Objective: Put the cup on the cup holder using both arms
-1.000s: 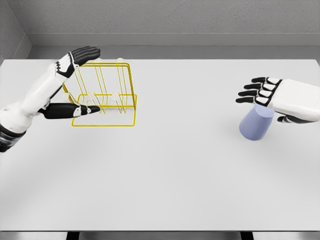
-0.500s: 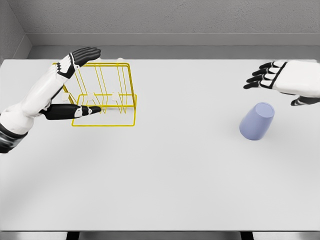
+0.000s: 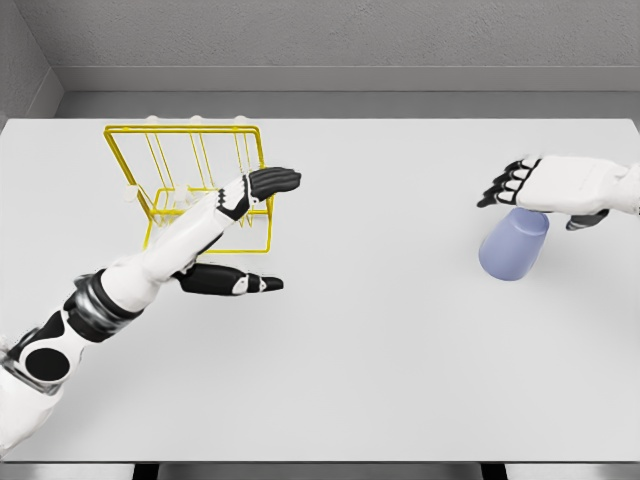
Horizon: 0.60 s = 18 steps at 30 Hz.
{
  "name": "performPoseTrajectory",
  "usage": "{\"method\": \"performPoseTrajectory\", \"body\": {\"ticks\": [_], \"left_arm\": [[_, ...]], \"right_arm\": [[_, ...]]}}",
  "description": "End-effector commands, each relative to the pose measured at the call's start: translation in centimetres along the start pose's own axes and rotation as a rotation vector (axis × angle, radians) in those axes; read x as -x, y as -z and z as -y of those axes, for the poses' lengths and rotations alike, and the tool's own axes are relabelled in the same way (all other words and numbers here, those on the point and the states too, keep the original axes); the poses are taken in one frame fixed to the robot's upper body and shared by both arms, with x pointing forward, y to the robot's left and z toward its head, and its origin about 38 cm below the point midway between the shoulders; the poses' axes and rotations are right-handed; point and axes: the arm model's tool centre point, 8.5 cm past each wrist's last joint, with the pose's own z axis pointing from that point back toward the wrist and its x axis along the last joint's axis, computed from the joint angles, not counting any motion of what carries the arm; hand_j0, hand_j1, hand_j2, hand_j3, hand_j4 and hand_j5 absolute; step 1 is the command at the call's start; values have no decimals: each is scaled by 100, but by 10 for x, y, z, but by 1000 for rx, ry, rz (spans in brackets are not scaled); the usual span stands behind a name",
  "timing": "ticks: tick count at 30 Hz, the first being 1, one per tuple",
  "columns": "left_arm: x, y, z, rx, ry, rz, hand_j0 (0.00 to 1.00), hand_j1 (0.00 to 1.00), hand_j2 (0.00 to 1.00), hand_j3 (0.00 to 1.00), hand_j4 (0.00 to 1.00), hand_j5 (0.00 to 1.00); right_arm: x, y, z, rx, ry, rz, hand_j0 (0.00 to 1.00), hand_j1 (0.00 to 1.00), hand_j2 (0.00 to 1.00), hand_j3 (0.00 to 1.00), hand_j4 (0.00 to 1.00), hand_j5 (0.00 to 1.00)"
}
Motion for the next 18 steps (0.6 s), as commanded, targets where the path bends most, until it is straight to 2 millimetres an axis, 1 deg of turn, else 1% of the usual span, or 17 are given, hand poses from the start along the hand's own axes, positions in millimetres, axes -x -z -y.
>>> {"method": "performPoseTrajectory", "body": {"ticks": [1, 2, 3, 5, 10, 13, 15, 18], "left_arm": [[2, -1, 21, 27, -75, -8, 100, 100, 100, 100, 100, 100], [3, -4, 24, 14, -117, -16, 100, 100, 100, 100, 100, 100], [2, -5, 28, 9, -150, -19, 100, 100, 100, 100, 100, 100], [7, -8, 38, 15, -198, -39, 100, 100, 100, 100, 100, 100], [10, -10, 44, -37, -353, -57, 100, 100, 100, 100, 100, 100], [26, -18, 53, 22, -404, -127, 100, 100, 100, 100, 100, 100], [34, -20, 55, 29, -433, -195, 100, 100, 100, 100, 100, 100], [44, -27, 57, 36, -438, -244, 100, 100, 100, 100, 100, 100]], "right_arm": [[-5, 6, -5, -20, -1, 14, 100, 100, 100, 100, 100, 100], [-9, 11, -10, -35, 1, 32, 100, 100, 100, 100, 100, 100], [-10, 12, -9, -33, 1, 34, 100, 100, 100, 100, 100, 100], [-16, 12, -3, -21, -19, 48, 100, 100, 100, 100, 100, 100], [-17, 12, -2, -19, -25, 51, 100, 100, 100, 100, 100, 100], [-17, 11, -4, -26, -24, 50, 100, 100, 100, 100, 100, 100], [-19, 12, -6, -33, -24, 55, 100, 100, 100, 100, 100, 100], [-18, 12, -7, -37, -24, 54, 99, 99, 99, 99, 99, 99]]}}
